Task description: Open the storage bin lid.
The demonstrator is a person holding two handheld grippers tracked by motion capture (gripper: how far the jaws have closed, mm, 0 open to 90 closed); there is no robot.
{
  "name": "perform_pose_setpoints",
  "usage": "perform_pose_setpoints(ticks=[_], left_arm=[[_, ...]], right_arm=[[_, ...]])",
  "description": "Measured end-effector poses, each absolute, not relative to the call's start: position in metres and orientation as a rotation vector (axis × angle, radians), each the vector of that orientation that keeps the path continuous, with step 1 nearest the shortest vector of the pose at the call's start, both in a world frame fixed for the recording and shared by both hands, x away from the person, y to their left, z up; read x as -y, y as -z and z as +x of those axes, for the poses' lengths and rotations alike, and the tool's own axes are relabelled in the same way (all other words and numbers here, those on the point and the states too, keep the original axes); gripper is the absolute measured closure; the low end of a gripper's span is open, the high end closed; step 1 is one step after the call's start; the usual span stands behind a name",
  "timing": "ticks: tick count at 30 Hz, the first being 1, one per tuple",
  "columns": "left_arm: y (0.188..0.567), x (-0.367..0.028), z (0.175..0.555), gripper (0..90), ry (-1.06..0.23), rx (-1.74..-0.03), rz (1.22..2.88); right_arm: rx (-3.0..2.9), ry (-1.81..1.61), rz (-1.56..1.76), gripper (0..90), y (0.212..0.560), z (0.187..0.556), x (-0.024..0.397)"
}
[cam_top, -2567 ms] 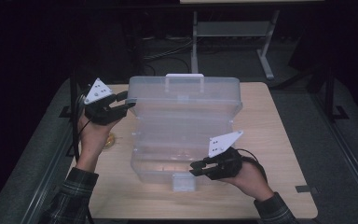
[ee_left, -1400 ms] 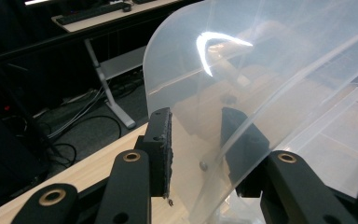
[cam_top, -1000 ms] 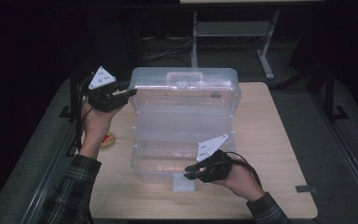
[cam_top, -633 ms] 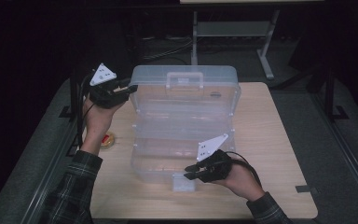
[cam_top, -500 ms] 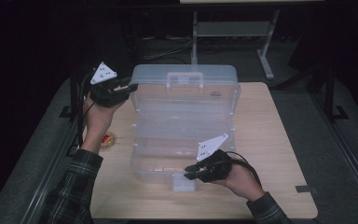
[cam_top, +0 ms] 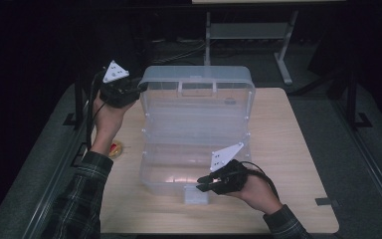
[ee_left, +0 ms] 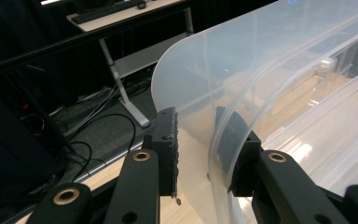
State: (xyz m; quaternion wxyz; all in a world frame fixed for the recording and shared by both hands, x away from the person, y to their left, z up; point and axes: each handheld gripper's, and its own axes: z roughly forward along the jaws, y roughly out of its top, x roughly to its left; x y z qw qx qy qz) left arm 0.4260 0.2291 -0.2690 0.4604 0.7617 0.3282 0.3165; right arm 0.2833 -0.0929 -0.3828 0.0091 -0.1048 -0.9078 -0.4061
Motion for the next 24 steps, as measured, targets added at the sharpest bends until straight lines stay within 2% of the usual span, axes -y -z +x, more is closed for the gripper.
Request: perform_pose_setpoints(ticks=[24], left_arm=[[0.272, -0.224, 0.454, 74.7, -0.767, -0.872, 1.863]], right_arm=[[2.827, 1.268, -0.339, 76.7, 0.383, 0.283, 0.093]])
